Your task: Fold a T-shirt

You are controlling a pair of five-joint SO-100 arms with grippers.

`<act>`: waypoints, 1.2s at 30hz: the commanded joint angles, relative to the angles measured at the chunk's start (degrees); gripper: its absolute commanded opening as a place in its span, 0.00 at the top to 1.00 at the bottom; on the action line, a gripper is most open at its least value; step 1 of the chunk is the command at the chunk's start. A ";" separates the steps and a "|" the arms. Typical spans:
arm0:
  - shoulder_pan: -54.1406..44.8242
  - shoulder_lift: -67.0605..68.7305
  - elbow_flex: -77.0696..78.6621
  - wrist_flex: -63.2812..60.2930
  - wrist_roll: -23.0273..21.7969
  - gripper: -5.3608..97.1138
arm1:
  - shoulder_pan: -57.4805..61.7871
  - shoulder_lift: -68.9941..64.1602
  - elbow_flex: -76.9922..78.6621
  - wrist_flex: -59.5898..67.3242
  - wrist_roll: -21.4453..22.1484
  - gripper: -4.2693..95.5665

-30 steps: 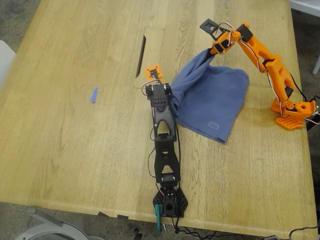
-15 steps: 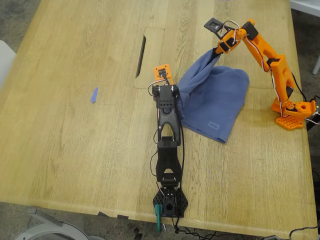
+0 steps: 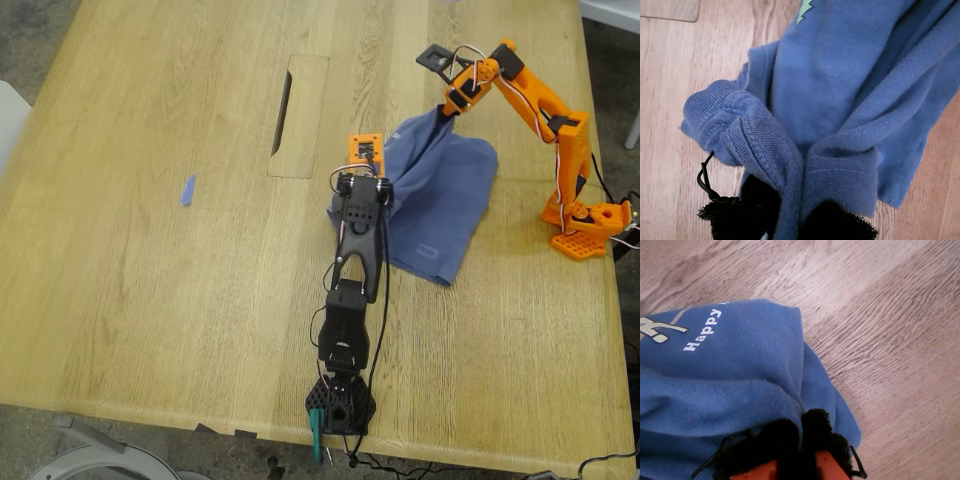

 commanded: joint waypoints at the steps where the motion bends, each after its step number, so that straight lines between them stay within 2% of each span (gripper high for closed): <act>1: 1.41 9.67 -0.09 1.14 -0.62 0.95 | -0.62 5.80 2.02 0.09 0.26 0.96; 36: 20.30 12.74 6.68 0.70 -1.85 0.95 | -1.14 36.91 48.34 -4.39 1.32 0.96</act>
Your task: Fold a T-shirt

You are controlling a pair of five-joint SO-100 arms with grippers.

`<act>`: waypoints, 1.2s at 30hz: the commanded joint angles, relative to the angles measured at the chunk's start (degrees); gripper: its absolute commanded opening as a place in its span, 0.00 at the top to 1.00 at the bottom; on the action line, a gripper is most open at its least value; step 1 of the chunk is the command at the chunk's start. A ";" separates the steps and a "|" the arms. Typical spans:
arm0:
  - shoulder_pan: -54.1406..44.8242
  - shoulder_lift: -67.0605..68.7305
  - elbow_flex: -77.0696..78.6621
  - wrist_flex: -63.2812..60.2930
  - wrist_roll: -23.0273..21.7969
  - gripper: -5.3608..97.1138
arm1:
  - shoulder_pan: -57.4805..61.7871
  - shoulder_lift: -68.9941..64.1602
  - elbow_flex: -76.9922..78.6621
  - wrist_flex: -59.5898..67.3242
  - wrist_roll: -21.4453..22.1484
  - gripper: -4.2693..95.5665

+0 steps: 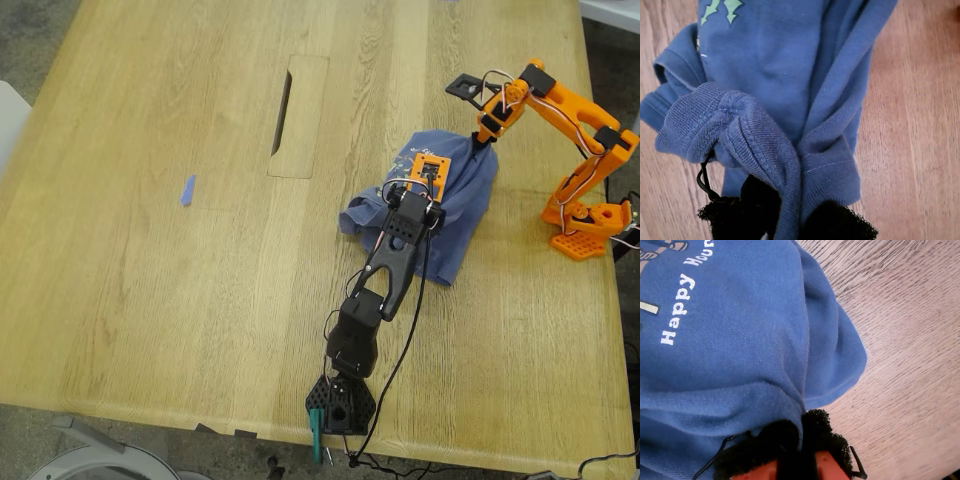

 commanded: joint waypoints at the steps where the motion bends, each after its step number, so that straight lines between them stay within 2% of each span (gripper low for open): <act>1: 2.46 8.09 -0.26 0.70 -0.70 0.95 | 0.09 5.19 2.46 -0.62 0.35 0.96; 19: 12.74 4.31 3.52 -2.29 -1.23 0.95 | 0.35 21.27 22.50 -3.25 0.70 0.96; 36: 10.11 -3.16 6.68 -11.87 -1.85 0.95 | 0.18 30.06 34.72 -8.35 0.79 0.96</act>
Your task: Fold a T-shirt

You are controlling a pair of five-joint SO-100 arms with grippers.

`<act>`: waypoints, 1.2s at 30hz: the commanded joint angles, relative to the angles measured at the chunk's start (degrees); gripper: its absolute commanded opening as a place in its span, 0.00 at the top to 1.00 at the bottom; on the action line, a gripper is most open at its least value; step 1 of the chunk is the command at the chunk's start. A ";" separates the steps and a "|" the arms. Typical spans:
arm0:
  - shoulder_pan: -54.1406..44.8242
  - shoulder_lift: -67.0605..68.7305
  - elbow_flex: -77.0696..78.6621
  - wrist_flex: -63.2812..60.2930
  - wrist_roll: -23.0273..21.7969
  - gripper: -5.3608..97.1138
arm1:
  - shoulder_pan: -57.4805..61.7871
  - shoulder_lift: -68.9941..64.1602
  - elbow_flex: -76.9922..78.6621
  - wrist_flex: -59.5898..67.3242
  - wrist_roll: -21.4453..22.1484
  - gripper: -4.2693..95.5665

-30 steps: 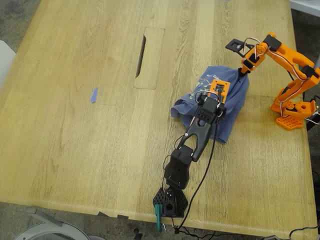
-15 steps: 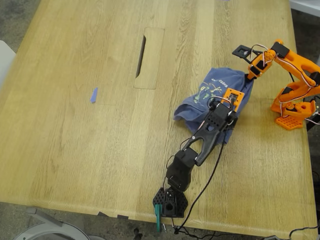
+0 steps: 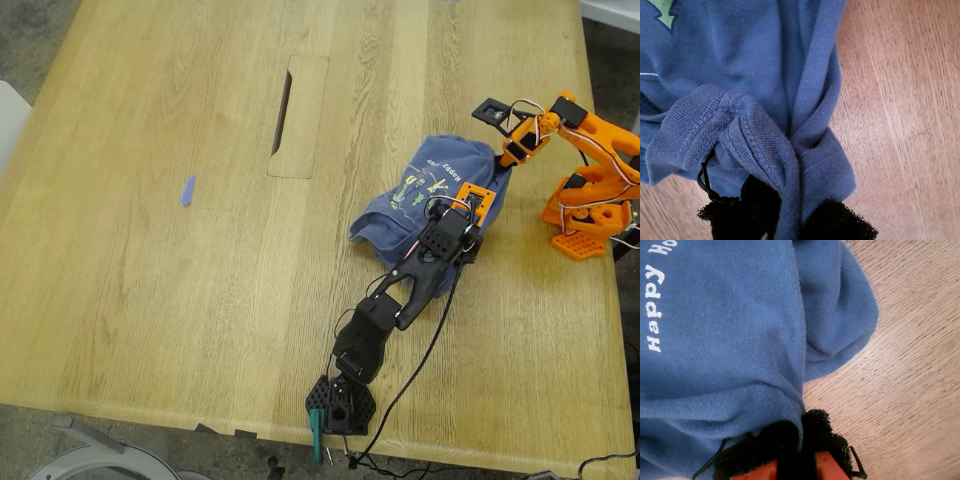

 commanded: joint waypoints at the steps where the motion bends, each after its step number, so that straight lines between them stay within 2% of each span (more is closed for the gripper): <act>1: -1.67 1.76 0.00 -1.23 -0.62 0.95 | 0.18 1.76 -0.18 -0.26 0.26 0.96; 11: -3.87 3.87 7.38 -4.75 -1.67 0.95 | 0.00 2.02 0.79 -0.97 0.35 0.96; 19: -3.96 8.79 20.39 -14.94 -1.67 0.95 | 0.26 3.69 4.57 -3.34 0.35 0.96; 36: -3.08 11.95 24.17 -15.56 -1.41 0.95 | 1.93 13.89 17.31 -6.15 0.62 0.96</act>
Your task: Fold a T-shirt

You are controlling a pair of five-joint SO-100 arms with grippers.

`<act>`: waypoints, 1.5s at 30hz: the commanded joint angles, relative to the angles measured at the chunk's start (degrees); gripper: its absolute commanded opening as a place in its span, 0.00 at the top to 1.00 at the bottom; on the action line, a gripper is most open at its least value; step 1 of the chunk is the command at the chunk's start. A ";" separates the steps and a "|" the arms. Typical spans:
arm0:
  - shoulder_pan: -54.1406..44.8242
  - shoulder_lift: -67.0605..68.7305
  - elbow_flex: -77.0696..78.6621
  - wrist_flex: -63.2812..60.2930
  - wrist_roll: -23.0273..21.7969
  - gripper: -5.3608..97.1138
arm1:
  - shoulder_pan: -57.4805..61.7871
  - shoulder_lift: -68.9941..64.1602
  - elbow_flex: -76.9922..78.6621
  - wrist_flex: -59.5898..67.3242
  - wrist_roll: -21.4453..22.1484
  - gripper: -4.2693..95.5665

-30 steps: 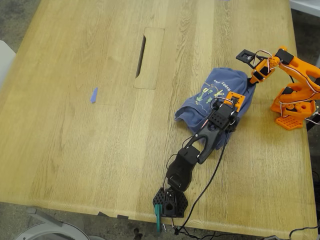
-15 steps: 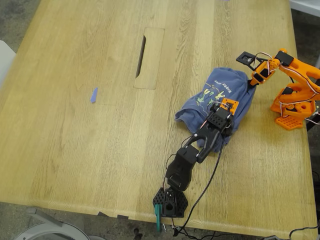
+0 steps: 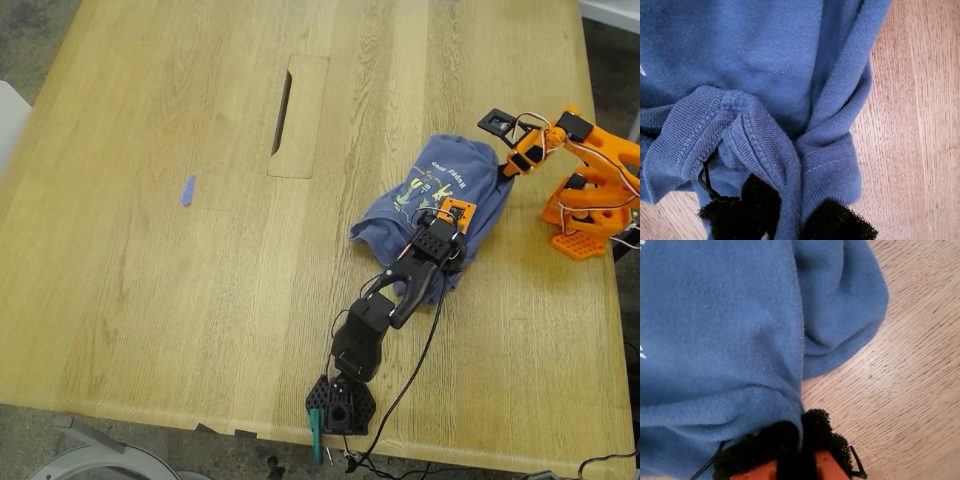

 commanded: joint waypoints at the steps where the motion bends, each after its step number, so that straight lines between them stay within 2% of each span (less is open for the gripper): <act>1: 0.35 7.73 -0.62 -0.44 -0.18 0.95 | 0.62 2.46 1.49 -1.58 0.79 0.96; 9: 0.35 7.91 -1.76 -0.70 -0.26 0.93 | 0.62 5.71 6.06 -3.96 0.88 0.94; 15: 0.26 7.82 -3.16 -0.35 0.00 0.76 | 0.35 7.03 7.47 -5.36 1.41 0.86; 17: 0.18 7.73 -3.69 -0.35 1.05 0.71 | 0.44 7.91 7.73 -5.01 1.58 0.80; 21: 0.44 7.73 -4.48 -0.35 2.90 0.53 | 0.26 9.93 8.79 -6.15 2.64 0.69; 27: 0.88 7.65 -6.42 3.87 2.99 0.40 | -0.09 12.13 8.26 -4.75 4.13 0.62; 31: 1.67 7.47 -8.96 8.35 1.05 0.33 | -0.44 13.80 7.38 -2.37 4.66 0.60; 36: 3.16 6.86 -12.48 11.87 -1.41 0.28 | -0.88 14.24 4.75 0.62 5.19 0.60; 45: 7.91 6.33 -17.31 17.67 -3.08 0.27 | -0.53 14.85 1.58 4.83 5.45 0.60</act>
